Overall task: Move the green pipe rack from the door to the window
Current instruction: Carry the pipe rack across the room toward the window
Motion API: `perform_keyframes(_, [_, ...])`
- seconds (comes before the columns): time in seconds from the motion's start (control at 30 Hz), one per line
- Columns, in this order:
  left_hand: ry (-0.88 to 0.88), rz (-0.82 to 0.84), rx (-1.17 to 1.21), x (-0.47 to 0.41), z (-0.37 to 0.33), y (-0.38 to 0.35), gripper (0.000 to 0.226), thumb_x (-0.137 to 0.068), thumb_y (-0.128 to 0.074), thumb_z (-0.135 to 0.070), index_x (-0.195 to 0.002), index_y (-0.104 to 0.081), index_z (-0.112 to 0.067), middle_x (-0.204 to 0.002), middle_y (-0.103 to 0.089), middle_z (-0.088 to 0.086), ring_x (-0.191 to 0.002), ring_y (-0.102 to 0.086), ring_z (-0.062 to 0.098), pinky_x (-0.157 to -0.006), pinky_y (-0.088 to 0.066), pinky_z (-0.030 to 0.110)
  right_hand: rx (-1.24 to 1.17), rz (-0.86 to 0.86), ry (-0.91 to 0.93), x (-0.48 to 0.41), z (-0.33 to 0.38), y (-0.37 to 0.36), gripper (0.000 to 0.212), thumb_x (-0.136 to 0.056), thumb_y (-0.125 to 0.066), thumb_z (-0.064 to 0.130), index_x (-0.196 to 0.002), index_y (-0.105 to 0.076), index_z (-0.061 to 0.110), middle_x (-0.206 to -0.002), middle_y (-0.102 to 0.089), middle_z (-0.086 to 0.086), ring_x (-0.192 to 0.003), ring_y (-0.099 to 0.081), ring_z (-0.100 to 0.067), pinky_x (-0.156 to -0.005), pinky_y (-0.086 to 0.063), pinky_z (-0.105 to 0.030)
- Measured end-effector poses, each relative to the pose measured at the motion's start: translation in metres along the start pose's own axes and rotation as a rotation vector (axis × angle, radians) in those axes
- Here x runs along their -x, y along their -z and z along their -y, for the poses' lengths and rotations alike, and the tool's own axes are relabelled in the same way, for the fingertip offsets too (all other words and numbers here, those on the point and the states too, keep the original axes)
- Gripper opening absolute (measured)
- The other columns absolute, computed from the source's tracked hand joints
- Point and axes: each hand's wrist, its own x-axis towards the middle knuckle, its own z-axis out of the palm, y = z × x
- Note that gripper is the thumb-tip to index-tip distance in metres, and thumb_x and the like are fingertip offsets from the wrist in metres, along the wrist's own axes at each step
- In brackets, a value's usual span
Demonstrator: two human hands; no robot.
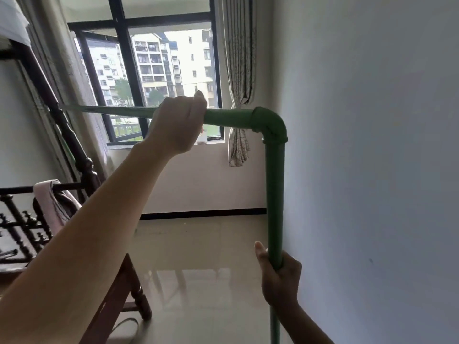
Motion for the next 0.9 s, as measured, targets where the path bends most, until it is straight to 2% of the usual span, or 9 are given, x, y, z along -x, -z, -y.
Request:
perform_keyframes(0.07, [0.071, -0.041, -0.028, -0.014, 0.022, -0.014, 0.043, -0.104, -0.027, -0.014, -0.07, -0.047, 0.0, -0.06, -0.052, 0.02, -0.06, -0.047, 0.035, -0.064, -0.043, 0.045, 0.005, 0.034, 0.006, -0.027, -0.014, -0.018, 0.051, -0.078, -0.068, 0.041, -0.045, -0.042, 0.013, -0.039, -0.034, 0.003, -0.035, -0.035, -0.013, -0.036, -0.032, -0.03])
perform_keyframes(0.13, [0.073, -0.049, 0.028, -0.027, 0.036, -0.03, 0.041, -0.099, -0.022, -0.016, -0.08, -0.051, 0.006, -0.064, -0.056, 0.029, -0.061, -0.055, 0.043, -0.066, -0.05, 0.054, 0.011, 0.063, 0.007, -0.057, -0.03, -0.033, 0.055, -0.081, -0.071, 0.04, -0.045, -0.038, 0.014, -0.04, -0.033, 0.003, -0.035, -0.034, -0.014, -0.034, -0.032, -0.034])
perform_keyframes(0.2, [0.105, -0.065, 0.035, -0.043, 0.047, -0.049, 0.044, -0.097, -0.019, -0.021, -0.078, -0.049, 0.006, -0.065, -0.053, 0.031, -0.064, -0.054, 0.046, -0.066, -0.048, 0.053, 0.005, 0.093, 0.012, -0.088, -0.045, -0.044, 0.053, -0.083, -0.07, 0.035, -0.046, -0.038, 0.015, -0.041, -0.033, 0.003, -0.036, -0.033, -0.014, -0.035, -0.032, -0.036])
perform_keyframes(0.33, [0.121, -0.109, -0.065, -0.076, 0.068, -0.101, 0.037, -0.1, -0.022, -0.023, -0.068, -0.036, -0.01, -0.064, -0.04, 0.019, -0.066, -0.044, 0.037, -0.068, -0.04, 0.052, -0.047, 0.127, 0.05, -0.152, -0.077, -0.059, 0.055, -0.084, -0.073, 0.024, -0.044, -0.036, 0.018, -0.041, -0.03, 0.005, -0.036, -0.029, -0.008, -0.036, -0.027, -0.029])
perform_keyframes(0.43, [0.162, -0.151, -0.031, -0.097, 0.086, -0.142, 0.041, -0.104, -0.023, -0.023, -0.076, -0.043, -0.001, -0.071, -0.047, 0.031, -0.071, -0.047, 0.04, -0.072, -0.042, 0.057, -0.045, 0.174, 0.054, -0.201, -0.101, -0.069, 0.057, -0.085, -0.074, 0.019, -0.046, -0.033, 0.025, -0.041, -0.028, 0.005, -0.037, -0.026, -0.006, -0.039, -0.024, -0.025])
perform_keyframes(0.53, [0.147, -0.114, -0.05, -0.113, 0.106, -0.182, 0.04, -0.105, -0.023, -0.018, -0.085, -0.049, 0.006, -0.079, -0.051, 0.028, -0.078, -0.048, 0.039, -0.079, -0.042, 0.059, -0.06, 0.185, 0.034, -0.252, -0.124, -0.076, 0.057, -0.085, -0.074, 0.018, -0.046, -0.032, 0.024, -0.042, -0.027, 0.005, -0.038, -0.026, -0.007, -0.04, -0.024, -0.026])
perform_keyframes(0.63, [0.083, -0.046, -0.085, -0.132, 0.126, -0.22, 0.037, -0.106, -0.025, -0.024, -0.103, -0.054, -0.002, -0.094, -0.054, 0.01, -0.095, -0.049, 0.031, -0.094, -0.043, 0.051, -0.066, 0.184, 0.008, -0.295, -0.147, -0.083, 0.057, -0.085, -0.074, 0.018, -0.046, -0.032, 0.02, -0.043, -0.028, 0.004, -0.038, -0.027, -0.008, -0.04, -0.025, -0.027])
perform_keyframes(0.7, [0.09, -0.017, -0.105, -0.146, 0.14, -0.242, 0.041, -0.106, -0.024, -0.033, -0.113, -0.054, -0.005, -0.107, -0.057, 0.009, -0.106, -0.049, 0.027, -0.103, -0.041, 0.046, -0.075, 0.181, -0.013, -0.32, -0.163, -0.091, 0.058, -0.085, -0.073, 0.018, -0.047, -0.031, 0.012, -0.043, -0.029, 0.002, -0.039, -0.028, -0.01, -0.04, -0.026, -0.027])
perform_keyframes(0.9, [0.094, -0.058, -0.132, -0.183, 0.202, -0.294, 0.04, -0.105, -0.025, -0.036, -0.108, -0.053, -0.008, -0.104, -0.058, 0.01, -0.101, -0.05, 0.029, -0.099, -0.042, 0.051, -0.083, 0.17, -0.028, -0.383, -0.195, -0.143, 0.056, -0.085, -0.073, 0.015, -0.048, -0.033, 0.001, -0.042, -0.029, 0.003, -0.037, -0.026, -0.006, -0.037, -0.025, -0.021])
